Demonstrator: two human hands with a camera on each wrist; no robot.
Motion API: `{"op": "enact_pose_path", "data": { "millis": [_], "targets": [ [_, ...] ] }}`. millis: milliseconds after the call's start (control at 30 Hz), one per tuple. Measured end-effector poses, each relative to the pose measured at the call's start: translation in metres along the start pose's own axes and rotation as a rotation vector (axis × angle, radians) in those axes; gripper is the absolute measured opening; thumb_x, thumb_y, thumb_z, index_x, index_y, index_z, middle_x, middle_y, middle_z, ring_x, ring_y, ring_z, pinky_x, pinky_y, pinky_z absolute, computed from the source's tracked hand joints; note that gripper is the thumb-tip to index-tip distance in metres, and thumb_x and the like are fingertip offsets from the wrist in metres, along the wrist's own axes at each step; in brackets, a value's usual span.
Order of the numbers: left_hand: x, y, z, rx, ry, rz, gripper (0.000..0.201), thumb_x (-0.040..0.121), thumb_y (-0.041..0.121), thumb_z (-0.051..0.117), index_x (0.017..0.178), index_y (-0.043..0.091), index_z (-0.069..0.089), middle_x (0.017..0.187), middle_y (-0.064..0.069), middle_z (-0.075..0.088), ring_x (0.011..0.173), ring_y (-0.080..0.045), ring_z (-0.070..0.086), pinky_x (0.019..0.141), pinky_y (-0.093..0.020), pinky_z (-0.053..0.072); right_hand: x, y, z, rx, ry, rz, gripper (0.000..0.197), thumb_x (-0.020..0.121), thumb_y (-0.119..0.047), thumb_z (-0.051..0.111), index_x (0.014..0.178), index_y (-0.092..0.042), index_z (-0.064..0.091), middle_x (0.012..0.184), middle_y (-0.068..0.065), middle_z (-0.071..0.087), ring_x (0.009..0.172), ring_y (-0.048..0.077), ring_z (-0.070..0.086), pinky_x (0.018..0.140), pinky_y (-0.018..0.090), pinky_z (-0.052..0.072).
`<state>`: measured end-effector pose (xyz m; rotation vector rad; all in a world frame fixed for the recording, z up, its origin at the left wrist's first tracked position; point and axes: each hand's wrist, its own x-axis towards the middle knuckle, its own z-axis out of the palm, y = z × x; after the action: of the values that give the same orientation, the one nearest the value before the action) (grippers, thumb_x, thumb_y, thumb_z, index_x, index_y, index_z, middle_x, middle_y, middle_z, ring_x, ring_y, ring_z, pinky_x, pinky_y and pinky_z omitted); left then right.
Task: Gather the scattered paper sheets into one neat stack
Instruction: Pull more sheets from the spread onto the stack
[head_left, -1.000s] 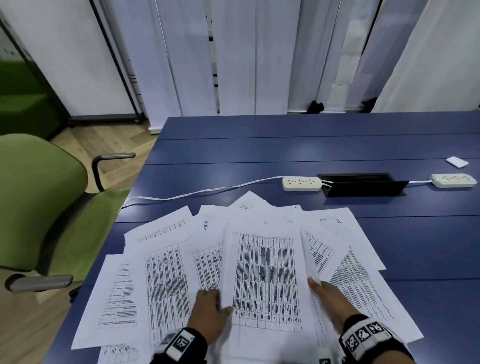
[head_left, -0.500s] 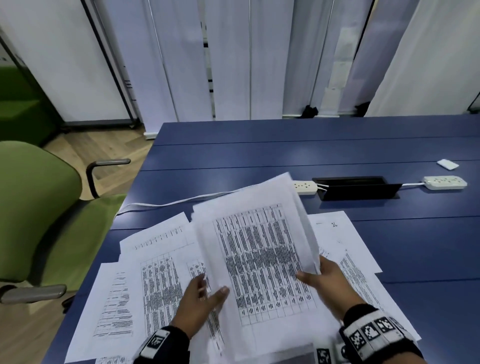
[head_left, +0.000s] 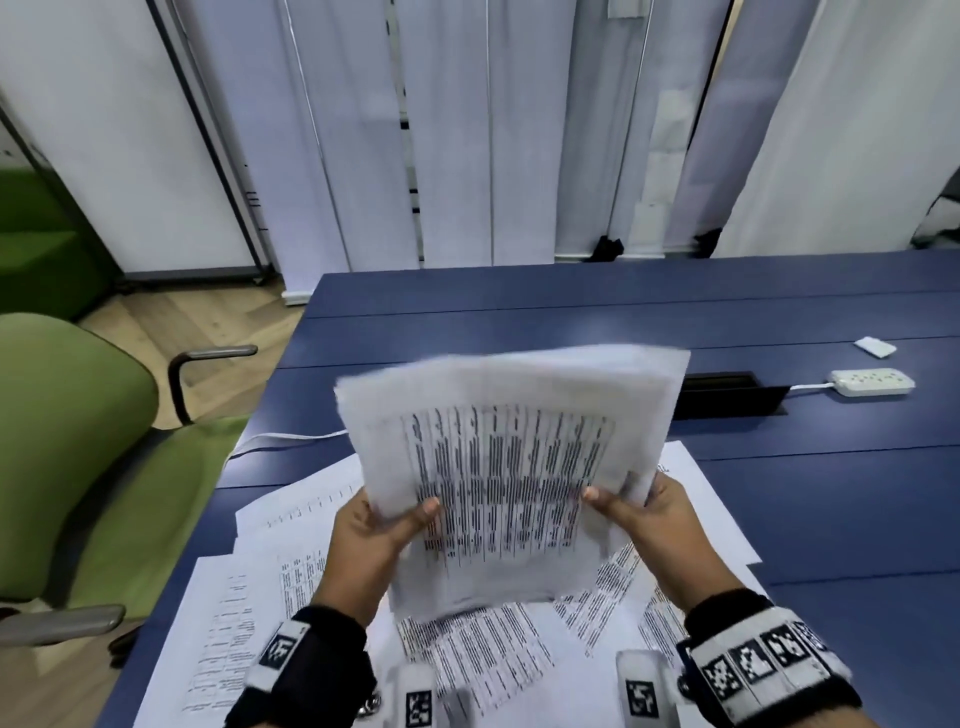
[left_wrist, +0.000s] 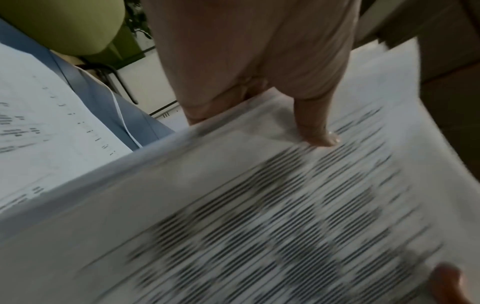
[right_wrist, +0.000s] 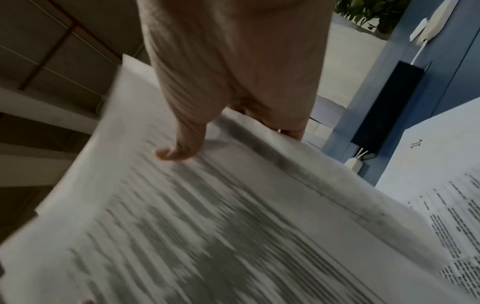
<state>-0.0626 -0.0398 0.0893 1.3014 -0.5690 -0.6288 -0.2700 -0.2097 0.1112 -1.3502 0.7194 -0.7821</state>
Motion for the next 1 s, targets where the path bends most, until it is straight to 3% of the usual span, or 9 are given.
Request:
{"op": "enact_pose_path", "data": {
  "millis": [133,233,367,433,533,633,767,867,1000],
  "targets": [
    [-0.002,-0.008,0.000,0.018,-0.008,0.018,0.085,0.044,0.062,0.086,0.108,0.010,0.066,0.099,0.001,0.076,0.091,-0.008,0.071,0.073,-0.015,0.053,-0.005,0.001,-0.002,0.033,0.081,-0.026,0.049,0.068,-0.037,0.073,0.107,-0.008,0.066,0.093,-0.003,0.076,0.092,0.012,0.071,0.073,0.017,0.056],
    [0.001,-0.006,0.006,-0.029,-0.014,0.027,0.088,0.049,0.068,0.081,0.114,0.012,0.063,0.106,0.001,0.074,0.100,-0.009,0.069,0.079,-0.018,0.053,-0.006,-0.005,-0.001,0.049,0.148,-0.053,0.063,0.063,-0.057,0.074,0.102,-0.009,0.065,0.078,-0.006,0.075,0.074,0.004,0.069,0.066,0.009,0.052],
    [-0.001,-0.006,0.021,-0.004,-0.015,0.056,0.088,0.051,0.071,0.078,0.110,0.007,0.066,0.102,-0.005,0.075,0.097,-0.015,0.070,0.079,-0.021,0.054,-0.011,-0.008,0.003,0.024,0.151,-0.099,0.074,0.067,-0.047,0.080,0.112,0.007,0.058,0.067,-0.012,0.064,0.057,-0.001,0.060,0.050,0.000,0.040],
    [-0.002,-0.007,0.025,-0.013,-0.003,0.063,0.080,0.055,0.070,0.076,0.104,0.008,0.069,0.100,-0.009,0.075,0.097,-0.019,0.070,0.083,-0.029,0.055,-0.012,-0.013,0.005,-0.007,0.102,-0.074,0.049,0.071,-0.028,0.081,0.099,0.006,0.060,0.046,-0.014,0.060,0.043,-0.005,0.057,0.046,0.001,0.038],
    [0.000,-0.006,0.026,-0.074,0.036,0.062,0.053,0.070,0.057,0.073,0.095,0.011,0.069,0.094,-0.005,0.075,0.094,-0.018,0.068,0.081,-0.024,0.054,-0.005,-0.011,-0.003,-0.019,0.068,-0.047,0.043,0.062,0.003,0.081,0.102,0.000,0.065,0.075,-0.007,0.076,0.071,0.004,0.072,0.062,0.010,0.053],
    [0.001,-0.006,0.021,-0.108,0.076,0.037,0.033,0.079,0.044,0.063,0.090,0.013,0.069,0.088,0.001,0.072,0.089,-0.017,0.064,0.079,-0.022,0.052,-0.004,-0.003,-0.011,-0.034,0.032,0.038,0.045,0.055,0.001,0.082,0.096,-0.006,0.064,0.084,0.001,0.077,0.081,0.017,0.073,0.066,0.022,0.059],
    [-0.003,-0.008,0.016,-0.086,0.064,0.004,0.059,0.063,0.069,0.072,0.089,0.016,0.071,0.092,-0.008,0.070,0.088,-0.022,0.064,0.080,-0.036,0.051,-0.005,0.015,-0.008,-0.062,-0.011,0.179,0.051,0.052,-0.004,0.088,0.097,0.001,0.064,0.091,0.017,0.074,0.083,0.031,0.073,0.075,0.038,0.060],
    [-0.010,-0.006,0.023,-0.031,-0.013,0.011,0.054,0.055,0.048,0.085,0.093,0.013,0.067,0.086,-0.002,0.076,0.077,-0.014,0.071,0.063,-0.021,0.054,-0.008,0.026,-0.002,-0.080,0.041,0.173,0.051,0.053,-0.008,0.090,0.096,-0.007,0.063,0.085,0.009,0.075,0.078,0.022,0.073,0.070,0.028,0.059],
    [-0.012,0.002,0.030,0.012,0.015,0.078,0.038,0.065,0.015,0.076,0.101,0.012,0.067,0.090,0.003,0.077,0.086,-0.010,0.072,0.067,-0.014,0.053,-0.005,0.019,0.010,-0.072,0.086,0.129,0.048,0.054,-0.010,0.088,0.097,-0.006,0.068,0.085,0.002,0.077,0.077,0.016,0.074,0.077,0.032,0.059]
  ]
}}
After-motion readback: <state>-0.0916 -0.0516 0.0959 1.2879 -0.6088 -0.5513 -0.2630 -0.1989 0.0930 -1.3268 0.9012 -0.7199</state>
